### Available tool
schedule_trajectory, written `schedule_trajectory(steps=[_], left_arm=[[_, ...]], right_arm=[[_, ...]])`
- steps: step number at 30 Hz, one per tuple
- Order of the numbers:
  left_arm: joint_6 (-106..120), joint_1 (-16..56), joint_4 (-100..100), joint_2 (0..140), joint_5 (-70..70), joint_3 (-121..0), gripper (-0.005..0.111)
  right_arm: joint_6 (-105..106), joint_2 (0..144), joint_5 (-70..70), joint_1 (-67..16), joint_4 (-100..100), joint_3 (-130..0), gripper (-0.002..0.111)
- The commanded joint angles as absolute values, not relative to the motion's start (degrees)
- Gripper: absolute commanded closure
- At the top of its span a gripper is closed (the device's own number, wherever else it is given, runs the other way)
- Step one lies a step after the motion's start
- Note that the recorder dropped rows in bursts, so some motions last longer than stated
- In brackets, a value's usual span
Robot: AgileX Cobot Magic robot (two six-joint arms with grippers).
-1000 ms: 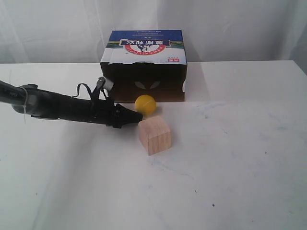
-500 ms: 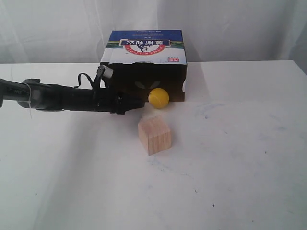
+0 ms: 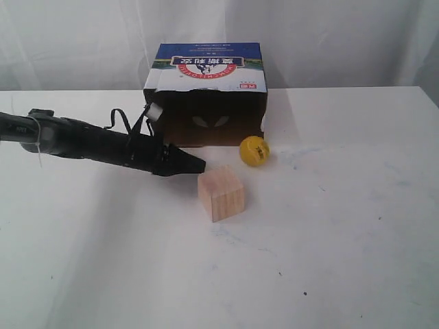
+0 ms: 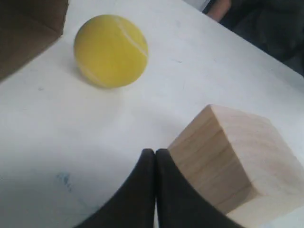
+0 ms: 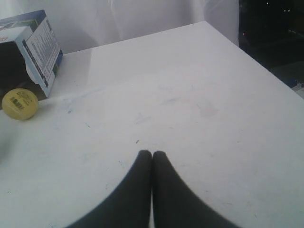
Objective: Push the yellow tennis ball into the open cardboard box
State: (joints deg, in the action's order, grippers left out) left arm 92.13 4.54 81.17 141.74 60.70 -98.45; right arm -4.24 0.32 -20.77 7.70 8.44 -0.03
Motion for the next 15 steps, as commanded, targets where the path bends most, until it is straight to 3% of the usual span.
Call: schedule_trajectory(steps=[1,8,15], left_arm=[[89.43,1.28,80.13,135.72,55.27,-94.18,0.107],[88.26,-7.09,80.02,118.42,47.00,-74.30,0.107],[88.26,-13.92,77.09,102.91,45.67,-58.41,0.107]], right_arm=[[-4.37,0.00,-19.19,8.00,8.04,0.00,0.108],[-4.26,0.00,-17.32,8.00,6.25,0.00,0.108],[-16.40,1.32,18.23,8.00,23.29,0.00,0.108]])
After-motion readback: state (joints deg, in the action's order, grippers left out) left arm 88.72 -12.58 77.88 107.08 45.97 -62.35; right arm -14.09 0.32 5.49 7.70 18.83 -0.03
